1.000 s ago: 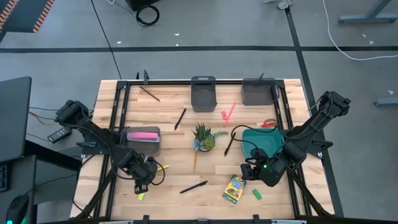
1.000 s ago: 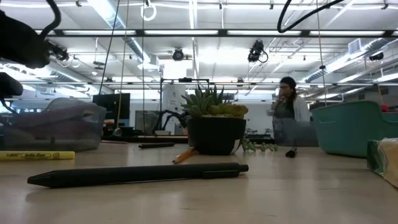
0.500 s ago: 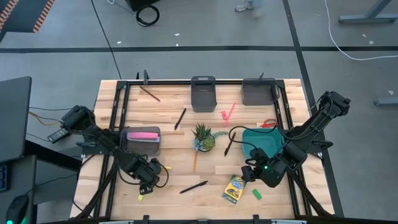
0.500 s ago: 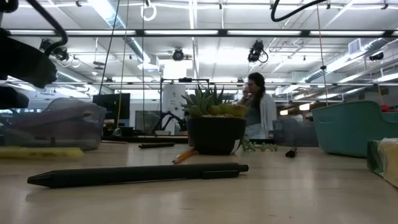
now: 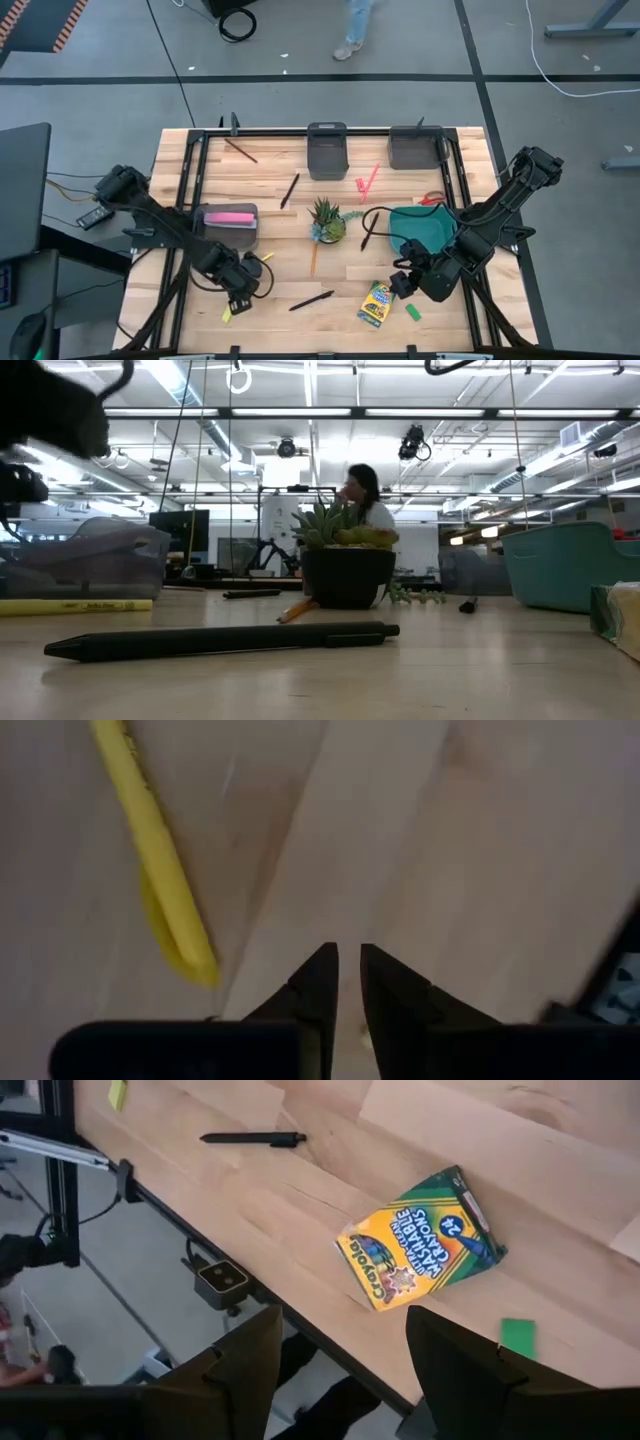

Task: Sort crayons/erasers/pens/pencils in bins
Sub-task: Put the yellow pen into the middle black bin

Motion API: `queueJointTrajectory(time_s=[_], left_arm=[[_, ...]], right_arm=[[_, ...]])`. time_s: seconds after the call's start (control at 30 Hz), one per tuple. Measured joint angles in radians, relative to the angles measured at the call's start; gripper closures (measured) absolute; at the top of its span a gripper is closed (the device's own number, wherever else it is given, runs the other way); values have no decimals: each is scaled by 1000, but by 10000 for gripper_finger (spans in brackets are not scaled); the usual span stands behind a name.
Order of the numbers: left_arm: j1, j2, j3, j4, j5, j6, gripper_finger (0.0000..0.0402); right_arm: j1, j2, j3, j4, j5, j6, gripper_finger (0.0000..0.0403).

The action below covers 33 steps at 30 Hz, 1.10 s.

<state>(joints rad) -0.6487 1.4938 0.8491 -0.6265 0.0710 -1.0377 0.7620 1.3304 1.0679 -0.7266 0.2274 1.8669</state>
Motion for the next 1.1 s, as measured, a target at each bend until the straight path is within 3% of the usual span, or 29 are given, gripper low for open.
queueJointTrajectory(time_s=[0.17,0.27,0.6,0.77,1.1], left_arm=[[-13,-17,96,-181,-74,-6,323],[0,-15,74,-241,-90,-9,292],[66,-15,-70,-74,20,-118,203],[101,-15,-71,-24,15,-149,197],[149,47,-71,-11,-34,-47,221]], right_arm=[[0,0,0,-1,9,-30,181],[0,0,0,-8,25,-43,181],[0,0,0,-8,20,-76,181],[0,0,0,-8,12,-77,181],[0,0,0,-7,-53,-77,181]])
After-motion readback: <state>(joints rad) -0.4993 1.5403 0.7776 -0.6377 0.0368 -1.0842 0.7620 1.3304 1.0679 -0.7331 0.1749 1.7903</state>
